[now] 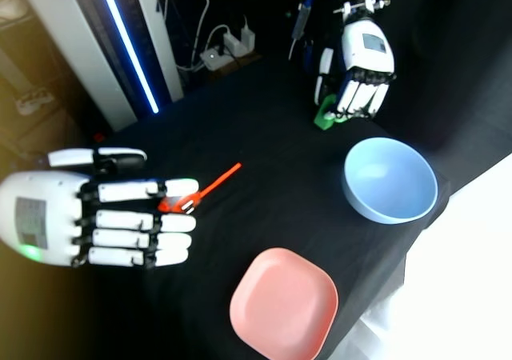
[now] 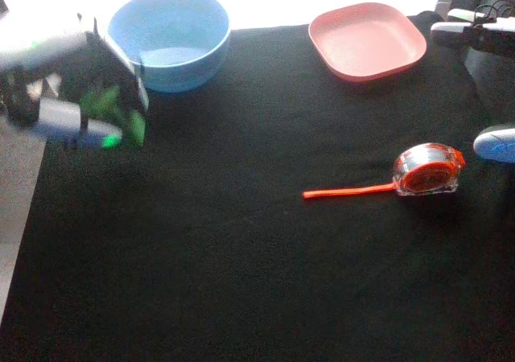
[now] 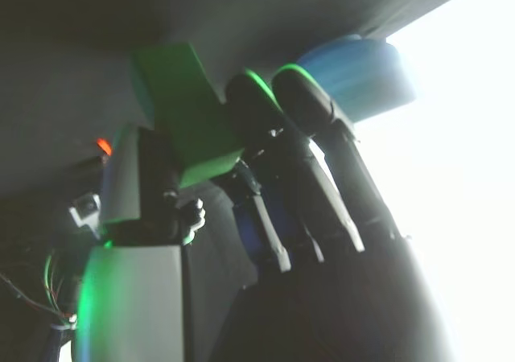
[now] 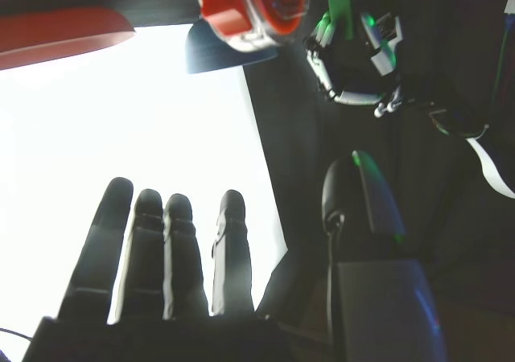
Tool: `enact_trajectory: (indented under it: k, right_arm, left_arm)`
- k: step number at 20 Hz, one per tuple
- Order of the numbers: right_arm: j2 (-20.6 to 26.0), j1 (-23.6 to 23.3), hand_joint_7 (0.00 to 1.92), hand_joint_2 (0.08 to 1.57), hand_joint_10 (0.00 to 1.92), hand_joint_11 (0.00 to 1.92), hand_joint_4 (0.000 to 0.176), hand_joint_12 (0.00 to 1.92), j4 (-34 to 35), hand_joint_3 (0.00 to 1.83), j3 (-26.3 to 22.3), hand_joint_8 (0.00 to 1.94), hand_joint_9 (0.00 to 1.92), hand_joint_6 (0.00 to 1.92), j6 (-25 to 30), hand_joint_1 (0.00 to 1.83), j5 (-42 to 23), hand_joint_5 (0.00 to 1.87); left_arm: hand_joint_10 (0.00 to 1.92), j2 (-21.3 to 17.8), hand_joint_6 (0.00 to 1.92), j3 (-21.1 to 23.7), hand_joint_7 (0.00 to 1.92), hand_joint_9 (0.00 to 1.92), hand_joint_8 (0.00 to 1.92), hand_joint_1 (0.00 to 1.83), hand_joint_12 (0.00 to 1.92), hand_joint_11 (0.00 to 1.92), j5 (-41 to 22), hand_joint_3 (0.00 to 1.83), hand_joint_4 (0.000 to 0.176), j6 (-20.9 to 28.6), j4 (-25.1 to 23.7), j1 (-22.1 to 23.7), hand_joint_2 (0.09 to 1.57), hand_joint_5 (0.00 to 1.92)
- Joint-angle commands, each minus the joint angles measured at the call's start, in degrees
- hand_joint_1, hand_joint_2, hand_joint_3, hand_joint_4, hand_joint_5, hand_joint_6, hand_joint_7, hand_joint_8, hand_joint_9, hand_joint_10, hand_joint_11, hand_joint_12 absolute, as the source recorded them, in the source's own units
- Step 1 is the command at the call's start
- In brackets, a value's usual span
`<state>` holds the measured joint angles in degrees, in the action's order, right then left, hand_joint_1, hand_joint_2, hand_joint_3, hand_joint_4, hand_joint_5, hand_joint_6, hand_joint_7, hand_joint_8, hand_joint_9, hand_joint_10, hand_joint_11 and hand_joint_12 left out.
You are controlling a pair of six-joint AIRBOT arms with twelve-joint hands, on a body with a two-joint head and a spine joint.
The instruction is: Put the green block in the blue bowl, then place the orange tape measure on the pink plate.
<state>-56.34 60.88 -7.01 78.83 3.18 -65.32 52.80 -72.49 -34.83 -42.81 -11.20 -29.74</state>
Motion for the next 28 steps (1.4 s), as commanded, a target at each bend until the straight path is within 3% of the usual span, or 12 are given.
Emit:
enact_trajectory:
  k: [1,6,7,8,13,16,18,20,22,26,27,28]
  right_arm:
    - [-0.32,-0.68,0.10,1.00,0.00,0.00,0.121,0.16,2.63,0.00,0.10,0.00,0.10,0.00,0.76,0.84,-6.50,0.30]
    - [-0.90,-0.68,0.12,1.00,0.00,0.00,0.081,0.47,2.54,0.00,0.65,0.00,0.13,0.00,0.77,0.90,-6.50,0.32]
    - [-1.11,-0.68,0.12,0.99,0.00,0.00,0.093,0.50,2.46,0.00,0.91,0.00,0.14,0.00,0.77,0.89,-6.50,0.32]
    - [-1.53,-0.68,0.12,1.00,0.00,0.00,0.099,0.51,2.13,0.00,1.42,0.00,0.14,0.00,0.81,0.90,-6.50,0.32]
    - [-3.56,-0.70,0.11,0.98,0.00,0.00,0.096,0.53,0.54,0.00,3.43,0.00,0.13,0.00,3.05,0.95,-6.49,0.33]
    - [-3.84,-0.74,0.11,0.97,0.00,0.00,0.076,0.46,-0.34,0.00,4.58,0.00,0.12,0.00,4.03,0.95,-6.49,0.34]
    - [-3.77,-0.76,0.11,0.98,0.00,0.00,0.083,0.49,-0.48,0.00,4.83,0.00,0.13,0.00,4.26,0.95,-6.49,0.34]
    - [-3.76,-0.77,0.12,1.00,0.00,0.00,0.081,0.47,-0.48,0.00,4.90,0.00,0.13,0.00,4.27,0.91,-6.49,0.34]
    - [-3.77,-0.77,0.13,1.00,0.00,0.00,0.082,0.50,-0.58,0.00,4.89,0.00,0.14,0.00,4.28,0.88,-6.49,0.33]
    - [-3.78,-0.89,0.15,0.98,0.00,0.00,0.099,0.61,-1.96,0.00,5.17,0.00,0.17,0.00,5.36,0.92,-6.19,0.33]
    - [-3.78,-1.08,0.14,0.99,0.00,0.00,0.069,0.57,-2.66,0.00,5.23,0.00,0.16,0.00,5.65,0.98,-5.61,0.33]
    - [-3.78,-1.91,0.12,0.99,0.01,0.00,0.092,0.41,-4.32,0.00,5.32,0.00,0.11,0.00,5.69,0.98,-4.11,0.31]
  left_arm:
    - [1.49,0.35,0.60,-0.99,1.07,0.96,1.03,1.27,1.79,0.87,-6.74,0.00,0.000,-0.42,1.33,1.98,1.08,1.10]
    - [0.32,5.18,0.87,-7.65,1.17,1.24,0.79,1.26,0.95,1.01,-1.45,0.00,0.000,-3.80,3.58,11.86,1.08,0.98]
    - [0.81,6.60,0.71,-9.00,1.22,1.17,0.59,1.37,0.88,1.03,1.44,0.00,0.000,-6.89,4.76,14.04,1.04,1.02]
    - [0.34,8.64,0.73,-11.30,1.21,1.26,0.75,1.28,0.94,0.99,4.51,0.00,0.000,-8.71,5.18,15.79,1.06,1.04]
    - [0.20,17.55,0.63,-21.19,1.30,1.39,0.53,1.27,1.09,0.96,13.68,0.00,0.000,-8.79,6.13,17.24,1.02,1.14]
    - [0.12,21.29,1.00,-25.45,1.11,1.26,0.93,1.25,1.18,0.80,18.01,0.00,0.000,-8.79,6.58,16.39,1.11,0.86]
    - [0.03,22.30,0.12,-26.32,0.96,1.03,0.17,0.82,1.23,0.53,18.48,0.00,0.000,-8.79,6.92,15.45,1.11,0.81]
    - [0.04,22.13,0.00,-25.84,1.02,1.07,0.04,0.89,1.35,0.54,17.54,0.00,0.000,-8.76,7.24,14.87,1.07,0.68]
    - [0.00,20.70,0.00,-23.48,0.88,0.95,0.00,0.81,1.41,0.43,14.74,0.00,0.056,-8.77,7.23,14.65,1.04,0.41]
    - [0.01,15.12,0.01,-14.58,0.77,0.95,0.00,0.88,1.29,0.53,2.26,0.00,0.054,-8.70,6.18,12.99,1.05,0.35]
    - [0.00,13.85,0.01,-12.76,0.75,0.89,0.00,0.88,1.30,0.47,-0.50,0.00,0.049,-8.51,6.18,12.27,1.06,0.40]
    - [0.00,11.76,0.01,-10.04,0.76,0.89,0.00,0.89,1.31,0.48,-5.74,0.00,0.039,-7.76,6.18,10.69,1.04,0.41]
